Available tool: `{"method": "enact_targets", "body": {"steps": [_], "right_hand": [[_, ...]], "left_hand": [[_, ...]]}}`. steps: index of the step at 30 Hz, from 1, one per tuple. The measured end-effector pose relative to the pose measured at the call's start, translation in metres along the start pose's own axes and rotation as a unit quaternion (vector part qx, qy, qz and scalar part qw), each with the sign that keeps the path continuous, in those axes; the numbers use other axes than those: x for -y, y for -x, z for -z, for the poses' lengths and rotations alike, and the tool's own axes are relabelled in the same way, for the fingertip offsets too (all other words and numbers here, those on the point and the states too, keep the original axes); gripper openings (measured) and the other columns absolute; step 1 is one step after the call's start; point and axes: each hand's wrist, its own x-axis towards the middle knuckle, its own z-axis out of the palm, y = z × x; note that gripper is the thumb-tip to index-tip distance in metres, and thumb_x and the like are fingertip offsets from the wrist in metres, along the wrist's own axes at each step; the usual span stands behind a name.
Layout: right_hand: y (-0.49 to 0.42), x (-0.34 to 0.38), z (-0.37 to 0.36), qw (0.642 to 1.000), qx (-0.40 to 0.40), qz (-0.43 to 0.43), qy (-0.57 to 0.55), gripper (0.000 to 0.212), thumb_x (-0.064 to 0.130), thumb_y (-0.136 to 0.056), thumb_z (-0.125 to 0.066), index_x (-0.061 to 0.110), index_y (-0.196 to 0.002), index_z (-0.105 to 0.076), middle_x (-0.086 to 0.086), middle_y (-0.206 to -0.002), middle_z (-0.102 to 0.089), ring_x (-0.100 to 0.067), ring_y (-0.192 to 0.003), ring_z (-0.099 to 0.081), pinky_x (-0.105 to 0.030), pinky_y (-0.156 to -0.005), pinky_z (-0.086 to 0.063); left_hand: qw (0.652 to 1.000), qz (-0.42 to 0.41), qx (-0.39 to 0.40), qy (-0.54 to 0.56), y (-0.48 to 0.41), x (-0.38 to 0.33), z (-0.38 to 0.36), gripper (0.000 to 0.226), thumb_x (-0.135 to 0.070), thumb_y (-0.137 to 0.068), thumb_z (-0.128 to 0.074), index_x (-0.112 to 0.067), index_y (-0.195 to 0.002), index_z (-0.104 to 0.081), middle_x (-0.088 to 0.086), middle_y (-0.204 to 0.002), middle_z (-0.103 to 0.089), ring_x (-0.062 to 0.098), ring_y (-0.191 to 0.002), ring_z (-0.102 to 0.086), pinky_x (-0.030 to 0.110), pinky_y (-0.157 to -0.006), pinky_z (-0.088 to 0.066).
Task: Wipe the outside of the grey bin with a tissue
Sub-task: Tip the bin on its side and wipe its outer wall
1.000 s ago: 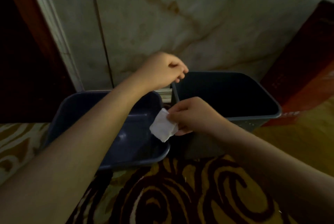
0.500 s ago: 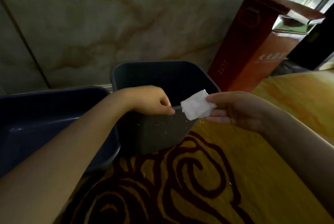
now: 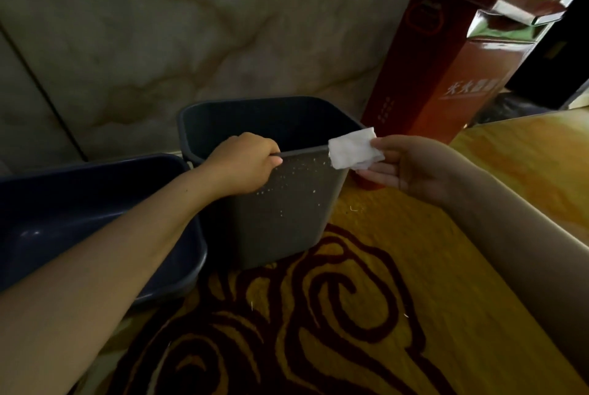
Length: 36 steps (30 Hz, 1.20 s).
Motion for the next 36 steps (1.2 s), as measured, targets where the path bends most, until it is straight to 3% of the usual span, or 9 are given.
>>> {"method": "enact_targets", "body": {"steps": [4, 7, 12, 14, 16, 23, 27, 31, 36], "right_hand": [[-0.001, 0.007, -0.005, 0.998, -0.022, 0.045, -0.049, 0.027, 0.003, -0.089, -0.055, -0.003, -0.114, -0.05, -0.021, -0.098, -0.069, -0.028, -0.079, -0.073, -0.034, -0.06, -0.061], [-0.003, 0.012, -0.014, 0.994, -0.025, 0.077, -0.071, 0.012, 0.003, -0.089, -0.054, -0.004, -0.099, -0.053, -0.02, -0.094, -0.069, -0.027, -0.078, -0.072, -0.035, -0.063, -0.061], [-0.008, 0.013, -0.028, 0.976, -0.083, 0.199, -0.031, 0.008, 0.006, -0.085, -0.06, 0.01, -0.079, -0.062, -0.016, -0.091, -0.069, -0.027, -0.083, -0.071, -0.036, -0.073, -0.06], [-0.015, 0.004, -0.036, 0.924, -0.167, 0.312, 0.144, 0.014, 0.02, -0.084, -0.064, 0.024, -0.071, -0.064, -0.001, -0.082, -0.07, -0.018, -0.08, -0.069, -0.032, -0.074, -0.059], [-0.022, -0.009, -0.049, 0.844, -0.211, 0.399, 0.291, 0.012, 0.035, -0.085, -0.064, 0.025, -0.078, -0.064, 0.011, -0.077, -0.067, -0.007, -0.073, -0.064, -0.028, -0.068, -0.055], [-0.047, -0.068, -0.075, 0.693, -0.126, 0.452, 0.548, 0.017, 0.031, -0.091, -0.053, 0.018, -0.101, -0.06, -0.004, -0.104, -0.061, -0.021, -0.092, -0.058, -0.028, -0.065, -0.043], [-0.049, -0.08, -0.073, 0.68, -0.081, 0.474, 0.553, 0.021, 0.025, -0.094, -0.05, 0.017, -0.11, -0.06, -0.007, -0.116, -0.061, -0.021, -0.111, -0.053, -0.034, -0.08, -0.048], [-0.062, -0.085, -0.076, 0.664, -0.058, 0.482, 0.569, 0.038, 0.023, -0.094, -0.05, 0.018, -0.132, -0.048, -0.008, -0.135, -0.05, -0.022, -0.124, -0.045, -0.034, -0.093, -0.045], [-0.091, -0.053, -0.086, 0.704, -0.122, 0.488, 0.502, 0.036, 0.016, -0.093, -0.052, 0.011, -0.129, -0.052, -0.012, -0.134, -0.053, -0.027, -0.123, -0.042, -0.04, -0.097, -0.043]], "left_hand": [[0.997, 0.013, -0.056, 0.051, -0.001, 0.004, 0.017, 0.029, -0.026, -0.094, -0.042, -0.013, -0.108, -0.064, 0.002, -0.099, -0.064, 0.018, -0.088, -0.057, 0.03, -0.075, -0.042], [0.979, 0.061, -0.1, 0.169, -0.004, 0.01, 0.025, 0.023, -0.018, -0.093, -0.046, -0.008, -0.093, -0.067, 0.013, -0.084, -0.058, 0.021, -0.081, -0.055, 0.03, -0.073, -0.039], [0.881, 0.211, -0.125, 0.404, -0.003, 0.007, 0.018, 0.017, -0.013, -0.091, -0.051, -0.003, -0.083, -0.061, 0.012, -0.07, -0.05, 0.02, -0.072, -0.049, 0.023, -0.059, -0.034], [0.838, 0.246, -0.128, 0.469, -0.001, 0.002, 0.009, 0.019, -0.011, -0.091, -0.052, 0.004, -0.092, -0.063, 0.012, -0.072, -0.056, 0.022, -0.073, -0.054, 0.023, -0.059, -0.041], [0.808, 0.261, -0.113, 0.516, 0.001, -0.002, -0.001, 0.02, -0.01, -0.091, -0.052, 0.0, -0.076, -0.06, 0.011, -0.07, -0.056, 0.02, -0.062, -0.052, 0.022, -0.056, -0.042], [0.77, 0.287, -0.109, 0.558, 0.009, -0.006, -0.022, 0.027, -0.011, -0.085, -0.054, -0.014, -0.06, -0.064, 0.007, -0.06, -0.064, 0.022, -0.057, -0.059, 0.026, -0.056, -0.047], [0.762, 0.287, -0.109, 0.57, 0.019, 0.001, -0.033, 0.027, -0.016, -0.088, -0.053, -0.013, -0.065, -0.065, 0.011, -0.068, -0.065, 0.025, -0.063, -0.061, 0.029, -0.062, -0.049], [0.786, 0.267, -0.122, 0.544, 0.024, 0.007, -0.04, 0.031, -0.02, -0.092, -0.049, -0.014, -0.067, -0.067, 0.008, -0.069, -0.066, 0.022, -0.066, -0.061, 0.029, -0.063, -0.048], [0.792, 0.24, -0.14, 0.543, 0.027, 0.013, -0.045, 0.031, -0.02, -0.093, -0.048, -0.011, -0.068, -0.065, 0.006, -0.069, -0.065, 0.021, -0.066, -0.061, 0.028, -0.063, -0.047]]}}
